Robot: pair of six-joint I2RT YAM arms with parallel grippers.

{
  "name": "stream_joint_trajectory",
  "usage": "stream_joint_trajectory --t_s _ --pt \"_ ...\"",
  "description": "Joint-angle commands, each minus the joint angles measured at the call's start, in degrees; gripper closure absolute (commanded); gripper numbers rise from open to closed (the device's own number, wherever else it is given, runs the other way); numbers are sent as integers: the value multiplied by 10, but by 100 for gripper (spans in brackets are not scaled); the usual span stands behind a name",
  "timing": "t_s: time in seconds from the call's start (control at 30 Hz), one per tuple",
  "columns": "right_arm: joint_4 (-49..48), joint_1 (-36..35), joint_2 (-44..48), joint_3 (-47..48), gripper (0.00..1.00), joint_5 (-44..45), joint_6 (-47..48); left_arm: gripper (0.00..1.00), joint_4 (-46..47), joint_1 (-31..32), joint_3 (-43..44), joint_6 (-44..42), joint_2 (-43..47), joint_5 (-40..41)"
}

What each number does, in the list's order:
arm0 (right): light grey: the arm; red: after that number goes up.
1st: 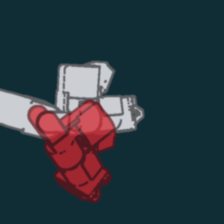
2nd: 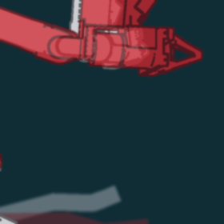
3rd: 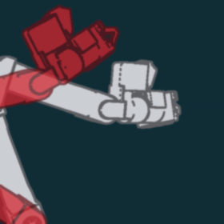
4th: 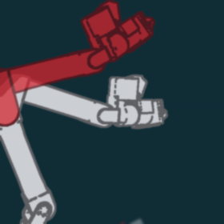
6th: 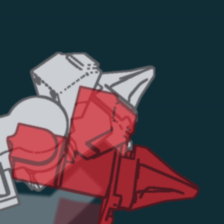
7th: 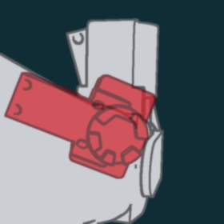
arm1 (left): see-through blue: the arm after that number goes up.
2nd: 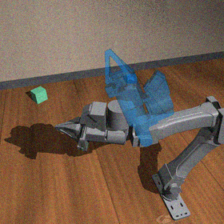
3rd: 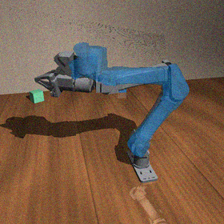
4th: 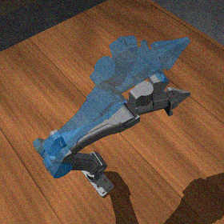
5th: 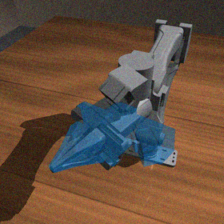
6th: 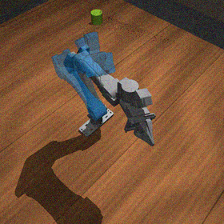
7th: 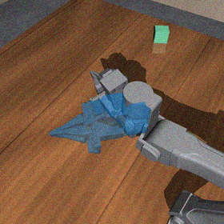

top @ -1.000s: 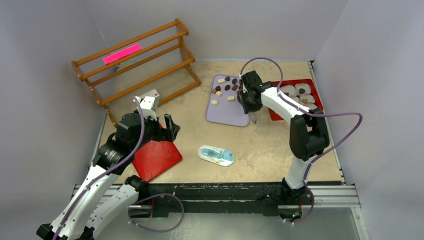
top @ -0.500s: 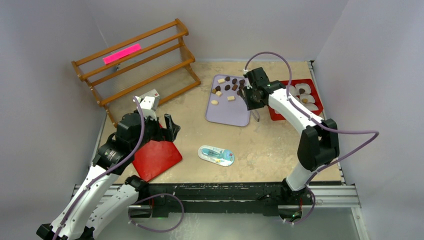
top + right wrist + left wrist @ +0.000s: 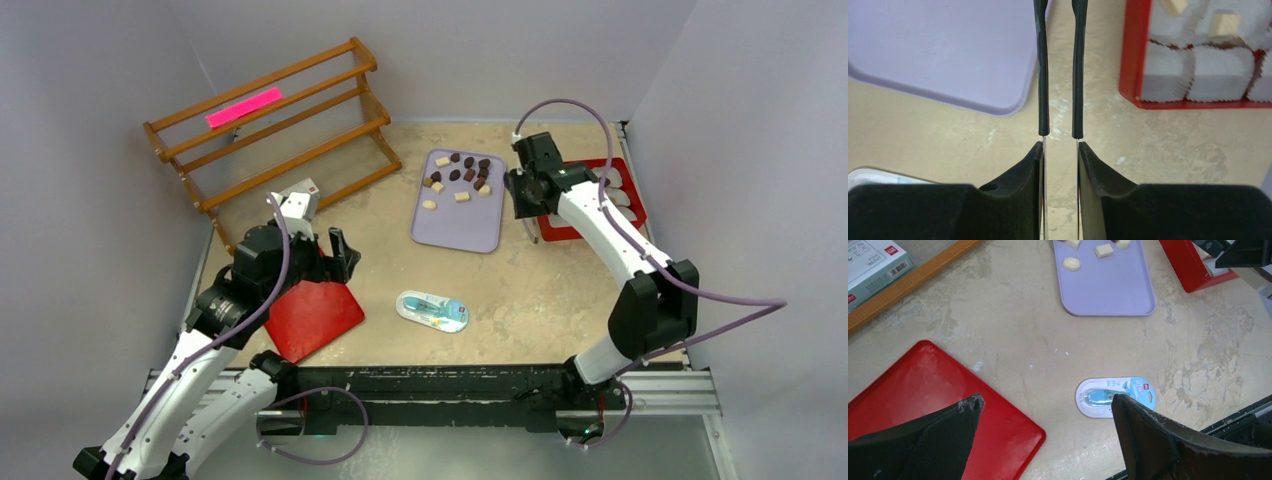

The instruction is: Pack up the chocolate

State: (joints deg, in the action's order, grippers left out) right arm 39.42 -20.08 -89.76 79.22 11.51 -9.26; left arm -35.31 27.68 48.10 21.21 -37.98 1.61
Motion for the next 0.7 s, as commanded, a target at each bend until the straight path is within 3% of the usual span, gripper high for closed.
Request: stream_joint_trajectory --t_s 0.0,0.67 --pt "23 45 37 -11 78 29 -15 0 10 1 1 -7 -13 6" --pt "43 259 74 -53 77 35 -23 1 11 31 -3 -3 -22 -11"
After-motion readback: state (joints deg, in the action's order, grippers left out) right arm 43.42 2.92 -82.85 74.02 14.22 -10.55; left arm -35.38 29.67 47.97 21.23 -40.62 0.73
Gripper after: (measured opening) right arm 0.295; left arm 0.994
